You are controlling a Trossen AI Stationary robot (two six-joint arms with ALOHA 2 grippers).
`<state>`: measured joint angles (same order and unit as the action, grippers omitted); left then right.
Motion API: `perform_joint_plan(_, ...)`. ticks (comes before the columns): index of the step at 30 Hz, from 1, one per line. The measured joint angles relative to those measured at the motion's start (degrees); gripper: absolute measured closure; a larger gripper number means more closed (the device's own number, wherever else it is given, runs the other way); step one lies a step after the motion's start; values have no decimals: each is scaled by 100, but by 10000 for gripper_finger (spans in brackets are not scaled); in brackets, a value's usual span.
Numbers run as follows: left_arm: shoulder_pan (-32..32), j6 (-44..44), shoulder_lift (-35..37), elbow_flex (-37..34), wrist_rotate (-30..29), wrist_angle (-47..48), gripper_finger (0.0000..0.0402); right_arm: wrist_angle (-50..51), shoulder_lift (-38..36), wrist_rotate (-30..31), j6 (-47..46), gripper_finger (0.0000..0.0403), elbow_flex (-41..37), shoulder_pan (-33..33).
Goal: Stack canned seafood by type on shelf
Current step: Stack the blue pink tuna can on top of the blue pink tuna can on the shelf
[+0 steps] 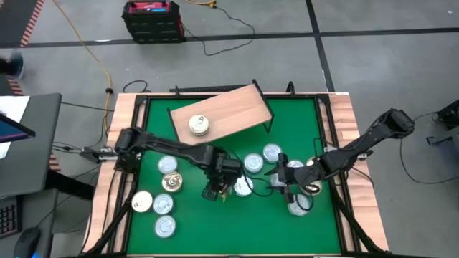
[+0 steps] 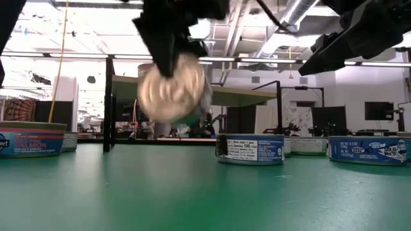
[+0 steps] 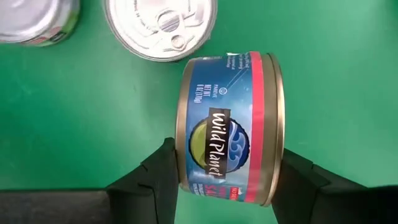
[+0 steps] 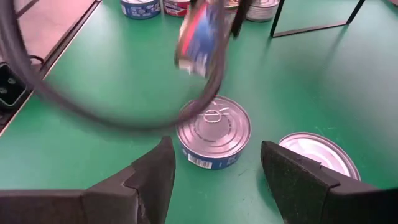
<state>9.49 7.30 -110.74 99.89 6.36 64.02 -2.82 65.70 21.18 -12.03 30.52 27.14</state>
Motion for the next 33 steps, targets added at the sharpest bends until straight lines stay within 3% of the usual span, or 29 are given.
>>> perform_joint_plan(4, -334, -391, 651, 18, 253, -16, 218, -8, 71, -1, 0, 138, 0, 0)
perform_joint_plan(11, -1297, -1094, 1755, 16, 200, 154, 218, -26, 150, -1, 2, 138, 0, 15)
perform_joint_plan(17, -2349, -1095, 2734, -588, 286, -118, 218, -69, 152, -5, 2, 138, 0, 24)
perform_joint_plan(24, -3697, -1538, 3770, -1651, 1169, -1103, 218, -170, 152, -12, 181, 138, 0, 2)
perform_joint_plan(33, -4484, -1849, 3984, -2685, 2298, -1508, 217, -247, 152, -23, 197, 138, 0, -28)
